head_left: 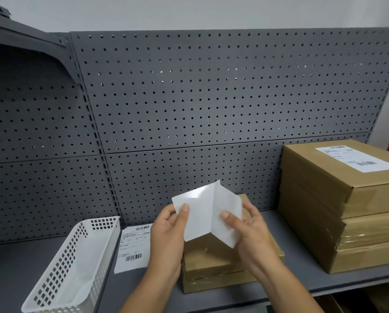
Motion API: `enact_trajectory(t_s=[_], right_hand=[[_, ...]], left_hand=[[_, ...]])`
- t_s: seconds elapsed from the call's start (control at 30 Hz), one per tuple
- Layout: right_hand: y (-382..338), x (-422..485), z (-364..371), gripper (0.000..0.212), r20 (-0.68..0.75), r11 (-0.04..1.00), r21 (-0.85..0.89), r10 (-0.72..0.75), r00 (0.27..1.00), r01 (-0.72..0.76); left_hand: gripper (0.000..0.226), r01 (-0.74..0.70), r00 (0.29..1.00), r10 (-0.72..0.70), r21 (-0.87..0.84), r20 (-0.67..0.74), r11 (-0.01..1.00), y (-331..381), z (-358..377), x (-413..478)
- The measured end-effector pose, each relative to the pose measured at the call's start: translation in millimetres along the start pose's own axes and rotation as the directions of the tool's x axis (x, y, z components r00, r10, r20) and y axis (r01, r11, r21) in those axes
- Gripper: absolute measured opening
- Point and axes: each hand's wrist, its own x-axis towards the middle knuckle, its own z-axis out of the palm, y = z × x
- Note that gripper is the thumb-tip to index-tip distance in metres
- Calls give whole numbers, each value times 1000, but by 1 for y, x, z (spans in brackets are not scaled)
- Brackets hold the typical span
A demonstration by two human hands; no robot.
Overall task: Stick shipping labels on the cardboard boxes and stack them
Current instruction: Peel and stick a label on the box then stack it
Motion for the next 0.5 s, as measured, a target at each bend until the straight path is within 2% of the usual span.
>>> enact_trajectory(t_s=[0.07, 0.1, 0.23, 0.33, 0.4, 0.5], right_hand=[[-9, -1, -9, 34, 26, 999, -40, 29, 999, -28], [-11, 1, -16, 30, -11, 998, -47, 39, 999, -40], [-19, 12, -43, 23, -257, 1000, 16, 16, 966, -13], [-22, 18, -60, 22, -381, 999, 15, -41, 924, 51], [-21, 17, -60, 17, -388, 993, -47, -120, 914, 111], [-10, 10, -45, 16, -322, 971, -189, -204, 925, 149]], left_hand=[[13, 4, 998, -4, -7, -63, 1000, 1, -9, 7], [13, 6, 996, -6, 1, -90, 1000, 1, -13, 9], [10, 13, 971, -23, -44, -236, 999, -1, -38, 23], [11, -38, 916, 0, -88, -401, 995, 1, -60, 33], [15, -69, 889, 33, -62, -457, 996, -2, -68, 32], [19, -99, 878, 79, -18, -473, 995, -9, -66, 23]])
